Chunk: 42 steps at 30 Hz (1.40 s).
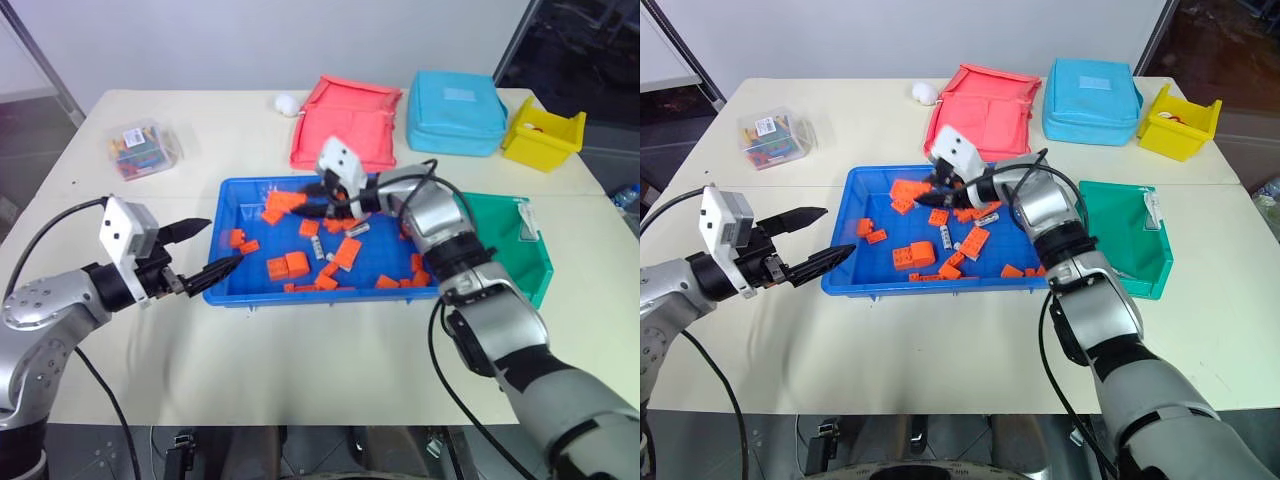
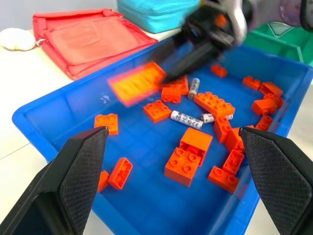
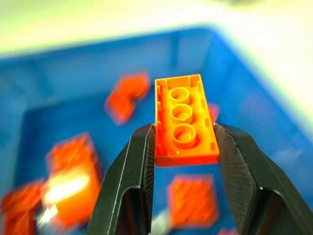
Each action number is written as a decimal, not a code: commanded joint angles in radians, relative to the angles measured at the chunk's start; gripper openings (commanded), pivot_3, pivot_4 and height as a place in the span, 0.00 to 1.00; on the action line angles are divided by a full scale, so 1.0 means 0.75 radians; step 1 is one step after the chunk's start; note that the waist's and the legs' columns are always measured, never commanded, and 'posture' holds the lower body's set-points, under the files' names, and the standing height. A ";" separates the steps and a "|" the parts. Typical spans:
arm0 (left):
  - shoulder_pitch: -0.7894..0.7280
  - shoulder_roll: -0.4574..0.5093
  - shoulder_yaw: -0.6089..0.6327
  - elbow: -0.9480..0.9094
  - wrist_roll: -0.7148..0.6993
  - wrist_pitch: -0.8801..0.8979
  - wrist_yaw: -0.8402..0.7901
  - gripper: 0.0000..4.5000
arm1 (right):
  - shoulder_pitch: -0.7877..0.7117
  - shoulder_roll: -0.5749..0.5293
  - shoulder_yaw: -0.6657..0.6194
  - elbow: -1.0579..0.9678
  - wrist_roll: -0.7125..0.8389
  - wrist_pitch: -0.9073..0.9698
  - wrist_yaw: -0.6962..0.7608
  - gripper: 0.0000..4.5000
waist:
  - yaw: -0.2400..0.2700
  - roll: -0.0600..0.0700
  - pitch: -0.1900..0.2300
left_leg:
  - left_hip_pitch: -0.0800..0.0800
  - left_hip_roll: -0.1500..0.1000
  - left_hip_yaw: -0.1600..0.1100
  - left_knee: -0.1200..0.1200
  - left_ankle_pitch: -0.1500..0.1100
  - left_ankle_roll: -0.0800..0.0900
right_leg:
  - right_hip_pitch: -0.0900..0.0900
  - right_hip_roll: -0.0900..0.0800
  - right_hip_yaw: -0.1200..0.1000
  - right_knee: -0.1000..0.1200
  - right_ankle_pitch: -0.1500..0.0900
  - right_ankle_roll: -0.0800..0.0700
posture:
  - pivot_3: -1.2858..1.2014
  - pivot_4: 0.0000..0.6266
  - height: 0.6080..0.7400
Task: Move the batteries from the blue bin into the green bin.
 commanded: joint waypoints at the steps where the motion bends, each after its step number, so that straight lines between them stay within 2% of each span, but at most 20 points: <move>1: -0.013 -0.004 0.012 -0.039 0.006 -0.027 0.013 1.00 | -0.055 0.034 -0.025 0.175 -0.052 -0.163 -0.136 0.40 | 0.004 0.000 0.000 | 0.000 0.000 0.000 0.000 0.000 0.000 | 0.000 0.000 0.000 0.000 0.000 0.000 | 0.52 0.24 1.00; 3: -0.011 -0.006 0.012 -0.044 0.005 -0.026 0.018 1.00 | -0.073 0.046 -0.031 0.245 -0.061 -0.212 -0.154 0.40 | 0.003 0.000 0.000 | 0.000 -0.001 0.000 0.000 0.000 0.000 | 0.001 -0.002 0.000 0.000 0.000 0.000 | 0.52 0.24 1.00; 4: -0.008 -0.007 0.013 -0.047 0.005 -0.026 0.021 1.00 | -0.081 0.051 -0.038 0.273 -0.060 -0.229 -0.159 0.46 | 0.003 0.000 0.000 | 0.000 -0.001 0.000 0.000 0.000 0.000 | 0.001 -0.002 0.000 -0.001 0.000 0.000 | 0.52 0.24 1.00; 7: 0.006 -0.016 0.021 -0.060 0.002 -0.024 0.040 1.00 | -0.094 0.058 -0.052 0.305 -0.045 -0.257 -0.125 0.68 | 0.001 0.000 0.000 | 0.000 -0.001 0.000 0.000 0.000 0.000 | 0.000 -0.001 0.000 -0.001 0.000 0.000 | 0.52 0.24 1.00; 9: 0.012 -0.021 0.021 -0.068 0.001 -0.023 0.049 1.00 | -0.096 0.052 -0.045 0.294 -0.054 -0.271 -0.098 0.91 | -0.003 0.000 0.000 | 0.000 -0.001 0.000 0.000 0.000 0.000 | 0.000 -0.001 0.000 -0.001 0.000 0.000 | 0.52 0.24 1.00; 10: 0.013 -0.024 0.022 -0.072 -0.001 -0.021 0.054 1.00 | -0.097 0.044 -0.046 0.278 -0.051 -0.272 -0.080 0.99 | -0.005 0.000 0.000 | 0.000 0.000 0.000 -0.001 0.000 0.000 | 0.000 -0.001 0.000 -0.001 0.000 0.000 | 0.52 0.24 1.00; 18: 0.013 -0.019 0.027 -0.077 -0.007 -0.013 0.062 1.00 | 0.021 -0.090 -0.029 -0.046 0.009 -0.038 0.224 0.99 | 0.001 0.000 0.000 | 0.000 -0.001 0.000 -0.001 0.000 0.000 | 0.000 -0.001 0.000 -0.001 0.000 0.000 | 0.52 0.24 1.00; 22: 0.001 -0.017 0.022 -0.070 -0.005 -0.014 0.060 1.00 | 0.111 -0.094 -0.072 -0.244 0.085 0.194 0.209 0.99 | 0.002 0.000 0.000 | 0.000 0.000 0.000 -0.001 0.000 0.000 | 0.000 -0.001 0.000 -0.001 0.000 0.000 | 0.52 0.24 1.00; 28: -0.003 -0.014 0.017 -0.068 -0.001 -0.015 0.054 1.00 | 0.243 -0.122 -0.045 -0.498 0.099 0.375 0.167 0.99 | 0.003 0.000 0.000 | 0.000 -0.001 0.000 -0.001 0.000 0.000 | 0.000 -0.001 0.000 -0.001 0.000 0.000 | 0.52 0.24 1.00; 35: -0.010 0.000 0.021 -0.053 0.010 -0.014 0.041 1.00 | 0.343 -0.142 -0.005 -0.639 0.119 0.465 0.157 0.99 | 0.003 0.000 0.000 | 0.000 0.000 0.000 0.000 0.000 0.000 | 0.000 -0.001 0.000 -0.001 0.000 0.000 | 0.52 0.24 1.00; 42: -0.010 -0.003 0.018 -0.059 0.008 -0.013 0.049 1.00 | 0.363 -0.148 0.029 -0.670 0.115 0.491 0.146 0.99 | 0.003 0.000 0.000 | 0.000 0.000 0.000 -0.001 0.000 0.000 | 0.000 0.000 0.000 -0.001 0.000 0.000 | 0.52 0.24 1.00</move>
